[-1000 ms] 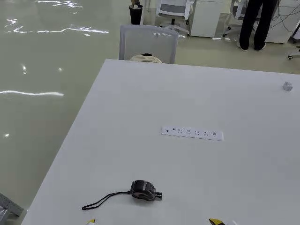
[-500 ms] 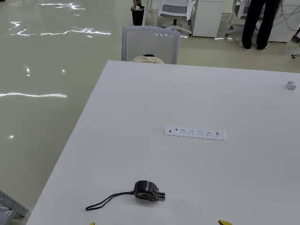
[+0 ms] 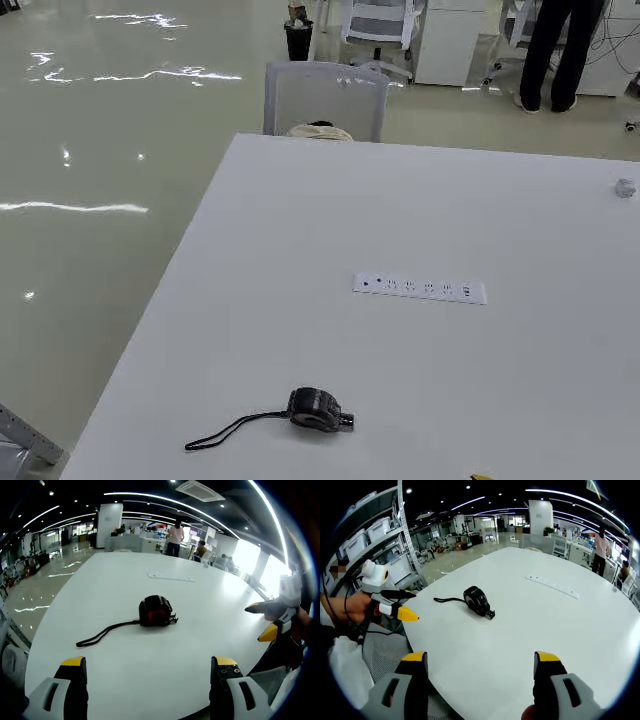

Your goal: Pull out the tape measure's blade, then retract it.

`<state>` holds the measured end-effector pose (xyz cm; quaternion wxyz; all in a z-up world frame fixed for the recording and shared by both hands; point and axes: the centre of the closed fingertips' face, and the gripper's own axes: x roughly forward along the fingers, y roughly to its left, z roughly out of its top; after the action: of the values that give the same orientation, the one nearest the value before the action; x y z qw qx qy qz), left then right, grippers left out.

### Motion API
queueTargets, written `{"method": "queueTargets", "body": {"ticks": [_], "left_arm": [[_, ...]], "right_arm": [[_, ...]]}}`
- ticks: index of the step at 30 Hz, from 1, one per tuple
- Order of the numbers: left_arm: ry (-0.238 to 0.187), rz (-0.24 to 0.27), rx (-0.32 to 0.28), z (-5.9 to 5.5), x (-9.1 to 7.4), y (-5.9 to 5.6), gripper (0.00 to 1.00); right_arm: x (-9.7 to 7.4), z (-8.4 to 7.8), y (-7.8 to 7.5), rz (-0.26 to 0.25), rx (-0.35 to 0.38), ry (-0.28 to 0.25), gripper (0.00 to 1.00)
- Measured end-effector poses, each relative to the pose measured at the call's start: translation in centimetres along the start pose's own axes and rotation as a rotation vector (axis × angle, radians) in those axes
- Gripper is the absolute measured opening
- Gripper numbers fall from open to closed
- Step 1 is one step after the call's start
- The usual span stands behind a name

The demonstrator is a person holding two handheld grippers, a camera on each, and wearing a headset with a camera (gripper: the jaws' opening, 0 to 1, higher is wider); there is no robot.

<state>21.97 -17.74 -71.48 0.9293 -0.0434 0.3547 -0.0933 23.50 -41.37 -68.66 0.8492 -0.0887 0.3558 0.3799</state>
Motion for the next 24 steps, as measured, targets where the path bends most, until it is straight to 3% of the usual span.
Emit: {"method": "queueTargets", "body": {"ticks": [24], "left_arm": [[0.005, 0.008, 0.006, 0.11, -0.57, 0.74, 1.00]], "right_arm": [[-0.15, 0.02, 0.46, 0.007, -0.006, 0.002, 0.90]]}}
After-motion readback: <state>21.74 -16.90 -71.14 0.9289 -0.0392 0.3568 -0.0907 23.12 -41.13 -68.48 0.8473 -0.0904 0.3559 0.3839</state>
